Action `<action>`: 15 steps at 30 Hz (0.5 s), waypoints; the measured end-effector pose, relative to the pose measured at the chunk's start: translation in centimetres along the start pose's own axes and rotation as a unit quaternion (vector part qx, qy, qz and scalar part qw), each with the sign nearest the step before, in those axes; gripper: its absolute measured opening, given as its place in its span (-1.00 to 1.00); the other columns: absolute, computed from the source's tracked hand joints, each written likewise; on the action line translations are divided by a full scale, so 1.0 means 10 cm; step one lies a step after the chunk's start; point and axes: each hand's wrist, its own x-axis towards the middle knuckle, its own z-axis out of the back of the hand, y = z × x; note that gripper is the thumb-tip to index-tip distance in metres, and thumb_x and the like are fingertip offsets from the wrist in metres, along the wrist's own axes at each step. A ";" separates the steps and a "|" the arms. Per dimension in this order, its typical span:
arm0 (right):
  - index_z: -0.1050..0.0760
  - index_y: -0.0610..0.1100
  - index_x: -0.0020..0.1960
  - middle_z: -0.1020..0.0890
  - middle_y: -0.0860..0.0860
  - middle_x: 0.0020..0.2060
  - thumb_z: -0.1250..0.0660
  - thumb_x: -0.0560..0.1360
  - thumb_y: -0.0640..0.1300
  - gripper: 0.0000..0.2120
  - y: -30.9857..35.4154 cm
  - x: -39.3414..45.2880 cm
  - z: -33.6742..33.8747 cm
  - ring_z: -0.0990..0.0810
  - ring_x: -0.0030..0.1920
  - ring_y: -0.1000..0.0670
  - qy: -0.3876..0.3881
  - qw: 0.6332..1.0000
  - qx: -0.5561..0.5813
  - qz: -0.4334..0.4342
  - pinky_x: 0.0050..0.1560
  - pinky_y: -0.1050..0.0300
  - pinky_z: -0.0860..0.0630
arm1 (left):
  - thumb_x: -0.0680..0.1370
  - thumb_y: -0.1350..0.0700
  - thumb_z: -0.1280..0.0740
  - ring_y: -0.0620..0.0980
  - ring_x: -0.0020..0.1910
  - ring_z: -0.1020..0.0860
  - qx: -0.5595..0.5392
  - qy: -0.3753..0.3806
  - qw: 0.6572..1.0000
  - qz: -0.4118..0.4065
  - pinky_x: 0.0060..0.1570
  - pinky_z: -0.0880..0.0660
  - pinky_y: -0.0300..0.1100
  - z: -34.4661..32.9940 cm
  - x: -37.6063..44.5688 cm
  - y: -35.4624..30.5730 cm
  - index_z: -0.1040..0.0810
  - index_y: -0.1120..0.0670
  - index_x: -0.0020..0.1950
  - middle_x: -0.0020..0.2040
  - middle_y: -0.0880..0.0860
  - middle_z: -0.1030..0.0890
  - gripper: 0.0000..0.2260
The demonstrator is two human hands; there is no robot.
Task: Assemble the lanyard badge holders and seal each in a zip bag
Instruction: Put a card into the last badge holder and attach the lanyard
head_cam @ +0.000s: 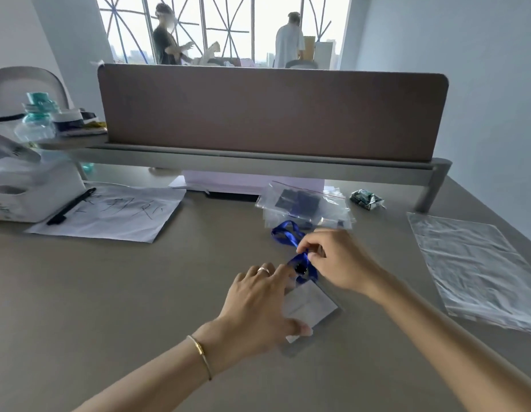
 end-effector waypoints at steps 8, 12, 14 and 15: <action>-0.57 0.15 -0.19 -0.52 0.18 -0.28 -0.47 0.38 -0.03 -0.90 0.09 0.00 -0.16 -0.53 -0.20 0.10 0.096 0.993 -0.069 0.021 -0.09 -0.04 -0.55 | 0.23 0.00 -0.64 -0.16 -0.13 -0.53 -0.097 0.098 0.989 0.057 -0.17 -0.45 -0.28 0.35 -0.03 0.57 -0.53 -0.09 0.19 -0.10 -0.19 -0.54 -0.42; -0.51 0.05 -0.30 -0.52 0.16 -0.28 -0.55 0.36 -0.04 -0.79 0.08 0.06 -0.13 -0.52 -0.21 0.14 0.003 0.999 -0.017 0.028 -0.12 -0.02 -0.54 | 0.28 0.19 -0.61 -0.10 -0.24 -0.50 -0.156 0.078 0.981 0.085 -0.31 -0.39 -0.25 0.45 0.07 0.76 -0.57 -0.01 0.10 -0.18 -0.11 -0.53 -0.56; -0.56 0.01 -0.26 -0.59 0.16 -0.29 -0.53 0.38 -0.10 -0.85 0.10 0.11 -0.08 -0.57 -0.21 0.14 -0.033 0.999 0.031 0.025 -0.09 0.01 -0.55 | 0.32 0.23 -0.57 -0.02 -0.22 -0.56 -0.217 0.042 0.972 0.085 -0.29 -0.45 -0.22 0.50 0.16 0.78 -0.60 0.04 -0.01 -0.16 -0.02 -0.62 -0.69; -0.59 0.00 -0.24 -0.63 0.14 -0.30 -0.52 0.39 -0.12 -0.87 0.11 0.14 -0.06 -0.60 -0.22 0.14 -0.040 0.997 0.067 0.017 -0.08 0.05 -0.57 | 0.33 0.24 -0.56 -0.01 -0.24 -0.57 -0.239 0.017 0.967 0.084 -0.29 -0.46 -0.21 0.52 0.22 0.77 -0.62 0.07 -0.07 -0.18 0.02 -0.65 -0.76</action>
